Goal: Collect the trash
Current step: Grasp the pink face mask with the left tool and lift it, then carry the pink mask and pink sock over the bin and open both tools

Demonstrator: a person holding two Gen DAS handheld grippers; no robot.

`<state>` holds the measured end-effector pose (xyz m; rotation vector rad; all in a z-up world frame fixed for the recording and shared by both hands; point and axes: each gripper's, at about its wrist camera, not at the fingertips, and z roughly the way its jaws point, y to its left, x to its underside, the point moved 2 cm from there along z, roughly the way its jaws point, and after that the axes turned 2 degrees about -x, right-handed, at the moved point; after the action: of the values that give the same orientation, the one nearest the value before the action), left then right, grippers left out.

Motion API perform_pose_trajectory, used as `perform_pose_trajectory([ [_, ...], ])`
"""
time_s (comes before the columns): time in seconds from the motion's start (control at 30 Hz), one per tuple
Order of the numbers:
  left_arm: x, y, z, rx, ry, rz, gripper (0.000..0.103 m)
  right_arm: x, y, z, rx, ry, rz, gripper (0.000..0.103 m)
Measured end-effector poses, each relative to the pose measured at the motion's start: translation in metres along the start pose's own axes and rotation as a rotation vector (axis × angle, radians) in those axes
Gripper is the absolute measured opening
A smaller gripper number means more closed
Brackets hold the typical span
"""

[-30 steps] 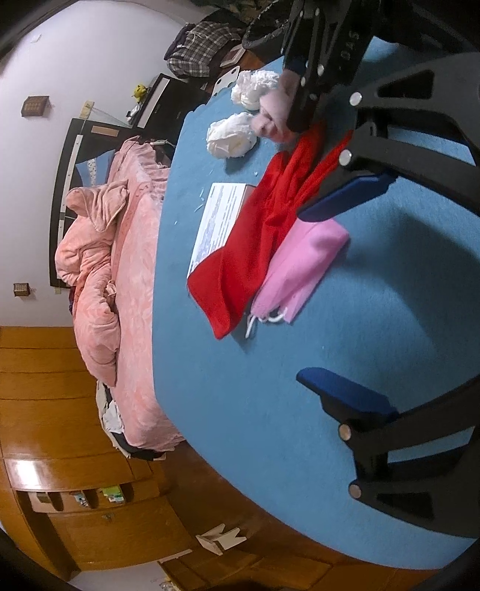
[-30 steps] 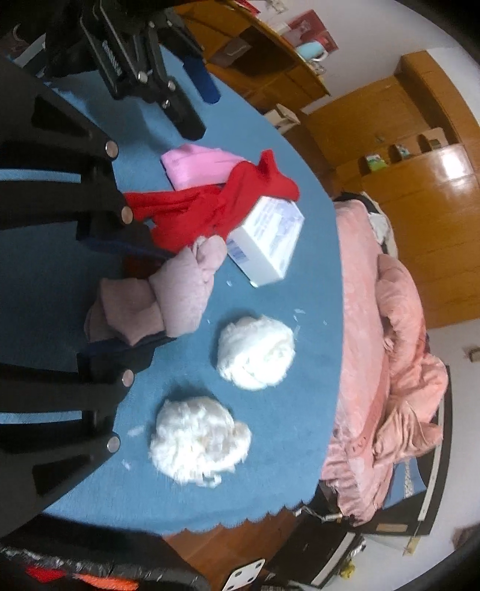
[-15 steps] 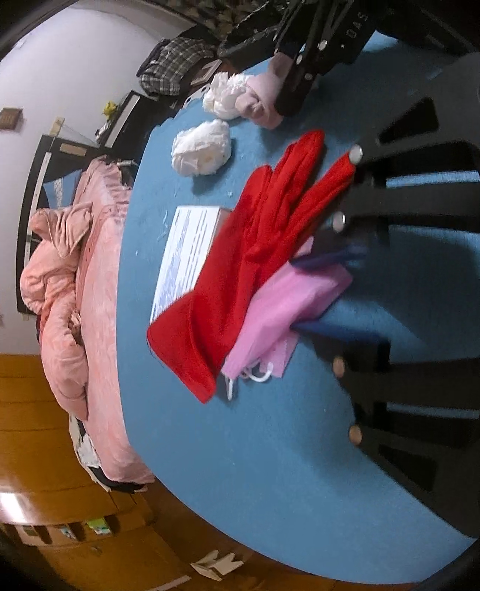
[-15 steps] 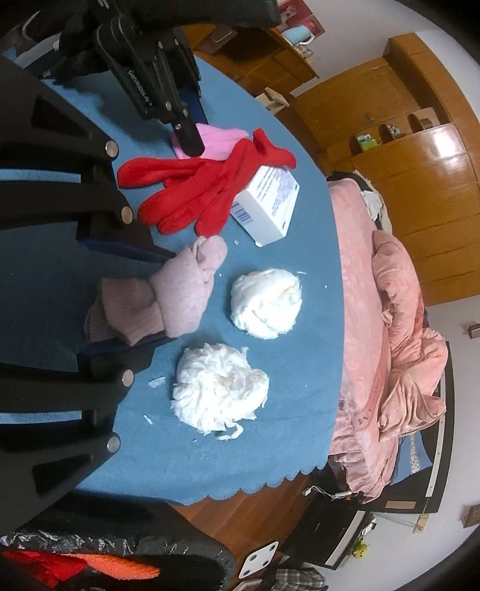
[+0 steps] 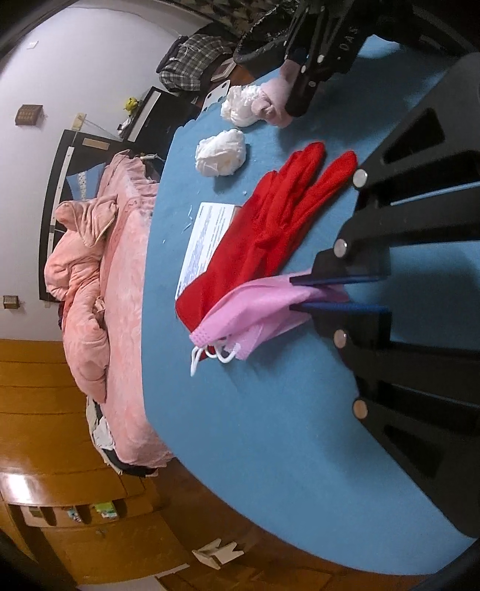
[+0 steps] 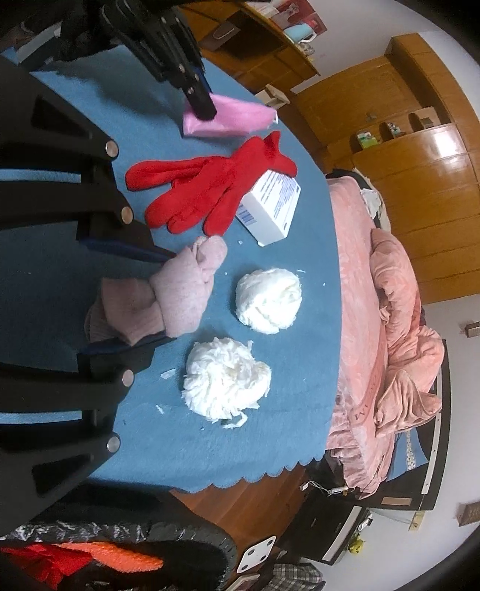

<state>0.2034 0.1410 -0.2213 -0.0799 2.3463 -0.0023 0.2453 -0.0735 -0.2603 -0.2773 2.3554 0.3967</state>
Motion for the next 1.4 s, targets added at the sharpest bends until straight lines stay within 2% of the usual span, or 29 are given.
perform_pose_trajectory([
  [0.27,0.001,0.013,-0.026,0.000,-0.035,0.006,0.007,0.004,0.002,-0.005,-0.001,-0.001,-0.004,0.037],
  [0.6,0.000,0.004,-0.048,0.023,-0.100,0.023,0.007,0.004,0.002,-0.026,-0.009,-0.039,0.005,0.037],
  [1.4,-0.017,-0.070,-0.075,0.165,-0.168,0.111,0.008,0.000,-0.026,-0.097,0.015,-0.153,0.058,0.037],
])
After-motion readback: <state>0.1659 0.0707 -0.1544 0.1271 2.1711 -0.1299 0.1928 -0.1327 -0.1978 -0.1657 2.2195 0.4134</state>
